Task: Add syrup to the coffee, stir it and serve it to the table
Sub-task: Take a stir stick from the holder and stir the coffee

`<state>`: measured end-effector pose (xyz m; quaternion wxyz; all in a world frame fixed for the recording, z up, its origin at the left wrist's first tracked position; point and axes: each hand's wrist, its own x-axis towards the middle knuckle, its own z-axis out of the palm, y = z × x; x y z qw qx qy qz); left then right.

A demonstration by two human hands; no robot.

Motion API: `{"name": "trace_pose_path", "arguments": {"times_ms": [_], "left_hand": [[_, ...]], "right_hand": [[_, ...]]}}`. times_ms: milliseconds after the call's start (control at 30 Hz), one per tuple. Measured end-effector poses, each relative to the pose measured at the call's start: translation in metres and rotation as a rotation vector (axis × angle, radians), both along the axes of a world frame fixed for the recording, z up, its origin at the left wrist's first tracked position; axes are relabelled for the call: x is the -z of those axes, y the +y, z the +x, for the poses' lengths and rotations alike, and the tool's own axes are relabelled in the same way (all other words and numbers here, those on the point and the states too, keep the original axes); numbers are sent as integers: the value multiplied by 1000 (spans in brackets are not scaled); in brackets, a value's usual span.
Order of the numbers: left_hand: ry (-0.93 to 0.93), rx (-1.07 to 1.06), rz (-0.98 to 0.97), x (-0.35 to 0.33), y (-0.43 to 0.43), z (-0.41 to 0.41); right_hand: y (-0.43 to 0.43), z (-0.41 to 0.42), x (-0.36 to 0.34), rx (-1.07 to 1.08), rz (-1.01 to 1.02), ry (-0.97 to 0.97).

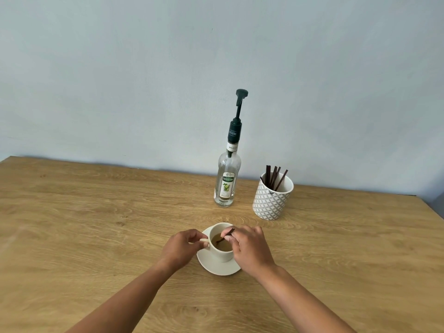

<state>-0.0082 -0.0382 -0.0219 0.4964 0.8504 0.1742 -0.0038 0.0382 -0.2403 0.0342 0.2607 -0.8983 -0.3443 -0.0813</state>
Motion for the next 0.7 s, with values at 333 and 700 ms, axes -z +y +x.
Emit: {"name": "trace_pose_path", "arguments": {"times_ms": [333,700], "left_hand": [[-4,-7,-7,2,1,0],[-4,-1,-8,1,0,0]], "right_hand": [[-12,0,0,25,-8,-12],[-3,1,6,30,24,26]]}}
